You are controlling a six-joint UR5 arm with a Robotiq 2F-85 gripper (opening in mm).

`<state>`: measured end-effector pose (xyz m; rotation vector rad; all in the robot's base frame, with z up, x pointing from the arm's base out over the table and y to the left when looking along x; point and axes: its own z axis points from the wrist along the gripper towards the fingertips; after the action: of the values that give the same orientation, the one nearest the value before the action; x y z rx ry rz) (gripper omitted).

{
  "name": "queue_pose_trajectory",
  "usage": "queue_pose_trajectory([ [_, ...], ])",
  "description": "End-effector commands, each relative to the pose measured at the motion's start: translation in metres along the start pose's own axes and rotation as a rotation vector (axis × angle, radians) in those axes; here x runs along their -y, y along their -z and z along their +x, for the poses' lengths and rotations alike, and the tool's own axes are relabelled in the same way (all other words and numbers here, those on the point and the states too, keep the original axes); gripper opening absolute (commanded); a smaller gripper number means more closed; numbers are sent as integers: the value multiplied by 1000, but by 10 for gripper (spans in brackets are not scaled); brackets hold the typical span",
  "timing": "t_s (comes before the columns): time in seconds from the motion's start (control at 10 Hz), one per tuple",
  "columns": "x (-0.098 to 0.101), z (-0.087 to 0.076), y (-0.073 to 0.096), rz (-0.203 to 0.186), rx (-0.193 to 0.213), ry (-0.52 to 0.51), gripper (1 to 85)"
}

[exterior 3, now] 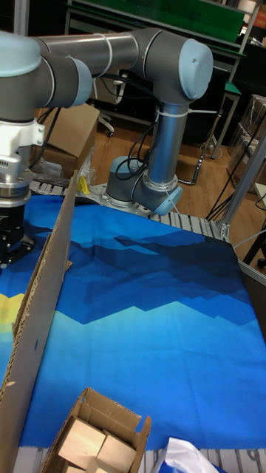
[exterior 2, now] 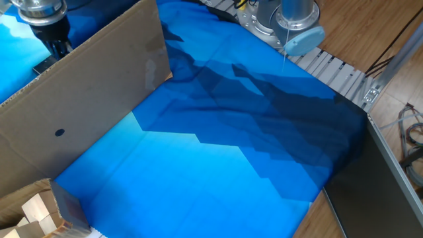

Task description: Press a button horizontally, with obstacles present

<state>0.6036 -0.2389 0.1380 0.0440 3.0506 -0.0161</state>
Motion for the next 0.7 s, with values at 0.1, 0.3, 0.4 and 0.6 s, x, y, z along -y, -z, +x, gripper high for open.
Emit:
queue_pose_trajectory([
  [0.1,4,-10,-22,-60,-16,-13,10],
  [0.3,19,-16,-50,-14,3,17,10],
  [0.4,23,-20,-62,-8,3,18,10],
  [0.6,32,-20,-69,16,1,31,10],
])
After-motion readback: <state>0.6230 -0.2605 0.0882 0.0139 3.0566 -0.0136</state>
